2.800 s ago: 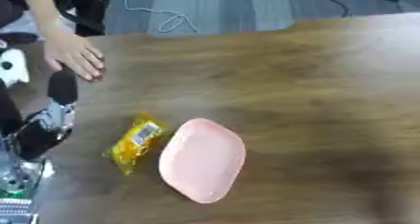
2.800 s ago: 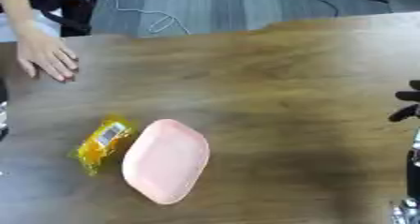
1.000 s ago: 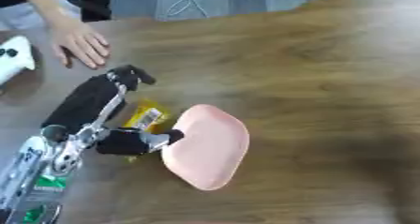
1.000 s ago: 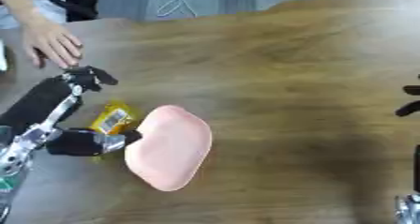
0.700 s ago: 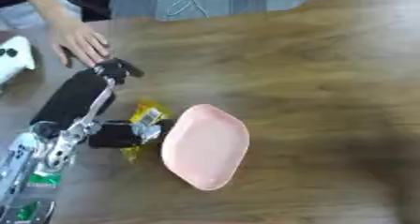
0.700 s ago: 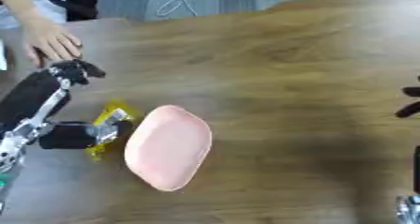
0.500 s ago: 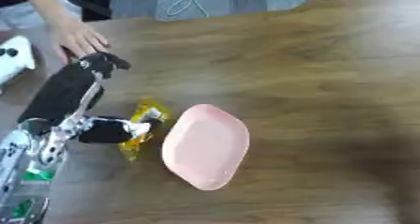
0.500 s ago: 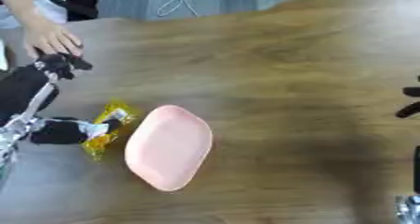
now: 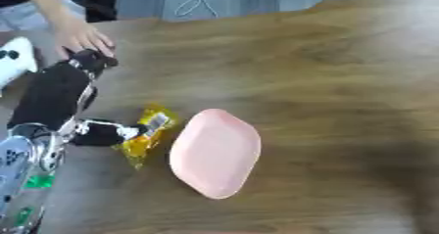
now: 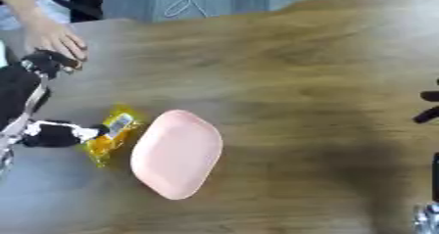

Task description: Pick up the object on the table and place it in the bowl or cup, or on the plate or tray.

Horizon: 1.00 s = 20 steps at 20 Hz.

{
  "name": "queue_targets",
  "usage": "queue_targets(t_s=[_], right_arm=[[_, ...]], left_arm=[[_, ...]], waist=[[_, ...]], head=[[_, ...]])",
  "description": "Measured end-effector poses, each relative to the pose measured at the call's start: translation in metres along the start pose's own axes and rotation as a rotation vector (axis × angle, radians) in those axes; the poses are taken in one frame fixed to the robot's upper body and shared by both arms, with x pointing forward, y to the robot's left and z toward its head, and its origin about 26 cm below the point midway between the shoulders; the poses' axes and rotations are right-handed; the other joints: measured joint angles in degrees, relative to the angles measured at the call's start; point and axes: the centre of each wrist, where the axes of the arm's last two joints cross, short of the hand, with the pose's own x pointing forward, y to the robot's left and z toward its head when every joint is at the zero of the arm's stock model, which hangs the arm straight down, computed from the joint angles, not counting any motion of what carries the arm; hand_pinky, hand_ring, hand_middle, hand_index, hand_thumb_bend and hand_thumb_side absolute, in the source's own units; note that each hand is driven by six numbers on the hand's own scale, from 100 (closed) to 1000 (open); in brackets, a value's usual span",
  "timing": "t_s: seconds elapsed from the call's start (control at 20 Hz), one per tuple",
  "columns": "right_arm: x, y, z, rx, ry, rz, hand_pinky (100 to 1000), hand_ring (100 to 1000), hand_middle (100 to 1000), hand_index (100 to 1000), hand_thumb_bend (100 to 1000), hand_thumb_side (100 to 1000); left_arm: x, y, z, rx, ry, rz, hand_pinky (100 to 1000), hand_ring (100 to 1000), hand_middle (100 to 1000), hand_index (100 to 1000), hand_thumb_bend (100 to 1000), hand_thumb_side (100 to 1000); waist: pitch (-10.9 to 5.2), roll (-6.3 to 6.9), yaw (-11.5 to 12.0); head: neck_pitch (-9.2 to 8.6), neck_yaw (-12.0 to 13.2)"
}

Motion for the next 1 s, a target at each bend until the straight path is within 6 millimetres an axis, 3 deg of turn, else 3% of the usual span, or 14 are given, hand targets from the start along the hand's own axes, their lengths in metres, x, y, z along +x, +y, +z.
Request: queue_targets(t_s=[0.55,0.7,0.75,0.8,1.0], right_arm=[[0.0,0.0,0.0,0.002,-0.001,-0.005,353,577,649,817,100,742],[0.0,0.0,-0.001,-0.001,0.003,-0.019,349,577,649,818,100,738],[0.0,0.0,-0.001,-0.001,0.004,-0.023,349,577,649,818,100,740],[0.0,0.0,-0.001,0.0,0.005,-0.026,350,577,649,819,100,738],[0.0,-0.001,-0.001,0.001,0.008,-0.032,350,577,650,819,100,737]], left_arm=[[0.014,-0.006,0.003,-0.048,-0.069,0.017,473,677,780,839,714,381],[0.016,-0.007,0.003,-0.061,-0.09,0.02,486,679,782,843,732,393],[0.015,-0.008,0.004,-0.064,-0.095,0.016,486,679,782,843,749,354],[0.014,-0.008,0.005,-0.072,-0.102,0.005,498,681,784,847,748,395],[0.006,-0.009,0.008,-0.102,-0.132,-0.068,517,685,788,851,777,394]], waist=[[0.28,0.25,-0.29],[0.49,0.38,-0.49],[0.51,0.4,-0.52],[0.51,0.45,-0.54],[0.52,0.66,-0.67]], head=[[0.0,-0.43],[-0.01,-0.44],[-0.01,-0.44],[-0.01,-0.44],[-0.01,-0.45]])
